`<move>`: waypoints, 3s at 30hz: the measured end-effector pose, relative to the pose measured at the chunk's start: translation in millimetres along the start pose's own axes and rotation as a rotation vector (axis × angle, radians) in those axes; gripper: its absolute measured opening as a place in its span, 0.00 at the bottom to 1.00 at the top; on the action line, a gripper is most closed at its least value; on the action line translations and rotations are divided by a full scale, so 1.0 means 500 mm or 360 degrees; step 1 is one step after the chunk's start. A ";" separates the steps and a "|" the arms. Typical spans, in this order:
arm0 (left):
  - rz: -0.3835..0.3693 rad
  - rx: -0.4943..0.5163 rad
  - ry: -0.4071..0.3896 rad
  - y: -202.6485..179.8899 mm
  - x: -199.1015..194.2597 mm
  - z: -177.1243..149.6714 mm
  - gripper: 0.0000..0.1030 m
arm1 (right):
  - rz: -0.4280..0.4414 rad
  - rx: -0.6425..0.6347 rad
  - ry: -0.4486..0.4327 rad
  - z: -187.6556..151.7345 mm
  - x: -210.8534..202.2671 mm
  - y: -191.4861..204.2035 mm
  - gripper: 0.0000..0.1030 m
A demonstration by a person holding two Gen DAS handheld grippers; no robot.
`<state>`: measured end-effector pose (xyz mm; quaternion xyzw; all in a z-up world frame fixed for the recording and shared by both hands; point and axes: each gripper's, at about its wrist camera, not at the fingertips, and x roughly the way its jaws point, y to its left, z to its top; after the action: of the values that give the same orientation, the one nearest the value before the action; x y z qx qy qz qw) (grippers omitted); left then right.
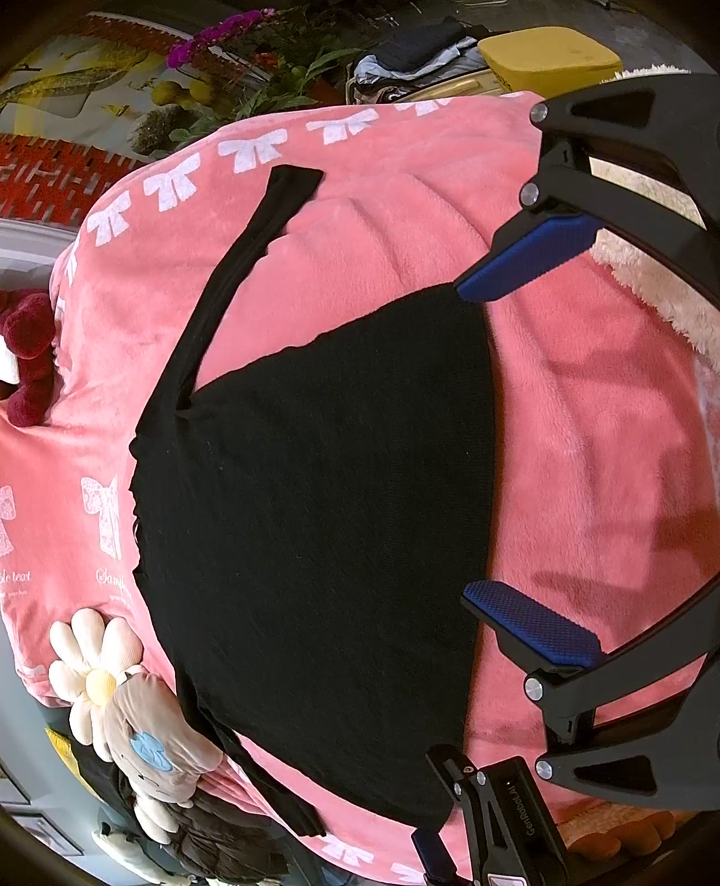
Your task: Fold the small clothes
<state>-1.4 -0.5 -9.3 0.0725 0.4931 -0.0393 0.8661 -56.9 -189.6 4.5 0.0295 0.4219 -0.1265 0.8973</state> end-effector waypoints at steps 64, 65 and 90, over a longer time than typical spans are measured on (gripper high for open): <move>-0.0076 0.0021 0.0078 -0.003 0.013 0.009 0.93 | -0.0158 0.0833 -0.0022 0.188 0.186 -0.507 0.96; -0.0082 0.0023 0.0083 -0.006 0.013 0.011 0.94 | -0.0161 0.0888 -0.0019 0.195 0.213 -0.551 0.96; -0.0080 0.0128 0.0165 -0.084 0.052 0.067 0.94 | -0.0140 0.0901 0.0187 0.267 0.550 -0.756 0.12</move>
<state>34.4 -47.4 -18.3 0.0967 0.5369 -0.0771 0.8345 116.0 -631.9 -99.7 0.2676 0.4220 -0.2760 0.8211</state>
